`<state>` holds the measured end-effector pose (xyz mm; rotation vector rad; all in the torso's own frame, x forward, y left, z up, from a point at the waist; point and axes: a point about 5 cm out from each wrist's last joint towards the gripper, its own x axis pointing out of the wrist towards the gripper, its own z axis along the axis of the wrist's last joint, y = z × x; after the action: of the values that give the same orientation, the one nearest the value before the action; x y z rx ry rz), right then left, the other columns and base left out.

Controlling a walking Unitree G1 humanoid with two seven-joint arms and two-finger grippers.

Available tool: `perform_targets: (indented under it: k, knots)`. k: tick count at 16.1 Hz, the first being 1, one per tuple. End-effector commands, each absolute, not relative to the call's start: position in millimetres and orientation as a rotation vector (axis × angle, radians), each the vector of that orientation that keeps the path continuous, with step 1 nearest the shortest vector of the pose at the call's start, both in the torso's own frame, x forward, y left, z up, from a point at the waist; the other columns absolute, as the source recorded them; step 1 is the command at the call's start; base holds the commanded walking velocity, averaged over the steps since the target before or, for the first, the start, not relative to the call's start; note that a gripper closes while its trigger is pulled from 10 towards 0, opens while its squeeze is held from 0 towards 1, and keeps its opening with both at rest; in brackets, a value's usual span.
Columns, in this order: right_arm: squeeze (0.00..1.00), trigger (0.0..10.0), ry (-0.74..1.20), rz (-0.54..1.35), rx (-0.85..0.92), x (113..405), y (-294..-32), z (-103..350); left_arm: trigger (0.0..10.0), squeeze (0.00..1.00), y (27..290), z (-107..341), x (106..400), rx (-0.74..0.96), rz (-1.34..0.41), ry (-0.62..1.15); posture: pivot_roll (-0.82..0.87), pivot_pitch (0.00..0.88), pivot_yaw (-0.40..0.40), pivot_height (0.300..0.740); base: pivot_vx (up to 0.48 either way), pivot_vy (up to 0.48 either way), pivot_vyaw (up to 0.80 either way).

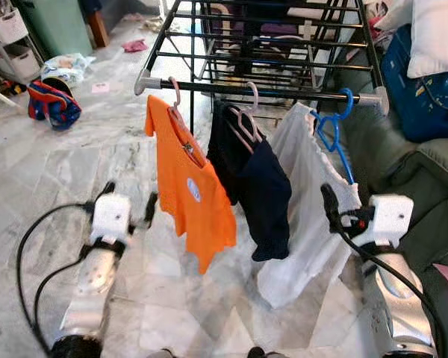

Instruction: Hang hanger

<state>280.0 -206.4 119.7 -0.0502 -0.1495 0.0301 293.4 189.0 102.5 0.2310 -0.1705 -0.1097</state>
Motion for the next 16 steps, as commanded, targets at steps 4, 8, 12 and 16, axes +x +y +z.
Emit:
perform_targets:
  k: [4,8,12,16]
  knots:
    - [0.0,10.0,-0.131,0.0,-0.05,275.6,-202.7,128.4,10.0,0.0,160.8,122.9,301.1,0.16,-0.191,-0.226,-0.04,0.168,-0.006,0.74,0.0,0.0,0.0]
    - [0.0,10.0,-0.134,-0.029,-0.057,274.4,-202.4,130.9,10.0,0.0,154.5,119.5,299.0,0.104,-0.219,-0.196,-0.04,0.159,0.005,0.74,0.0,0.0,0.0]
    - [0.0,10.0,-0.148,-0.05,-0.02,274.3,-198.6,135.3,10.0,0.0,147.3,121.7,300.1,0.083,-0.25,-0.185,-0.04,0.155,0.011,0.74,0.062,0.0,0.0]
    - [0.0,10.0,-0.133,-0.052,-0.016,277.6,-196.3,133.0,10.0,0.0,142.7,120.0,301.1,0.073,-0.273,-0.175,-0.05,0.143,0.01,0.74,0.318,0.0,-0.11]
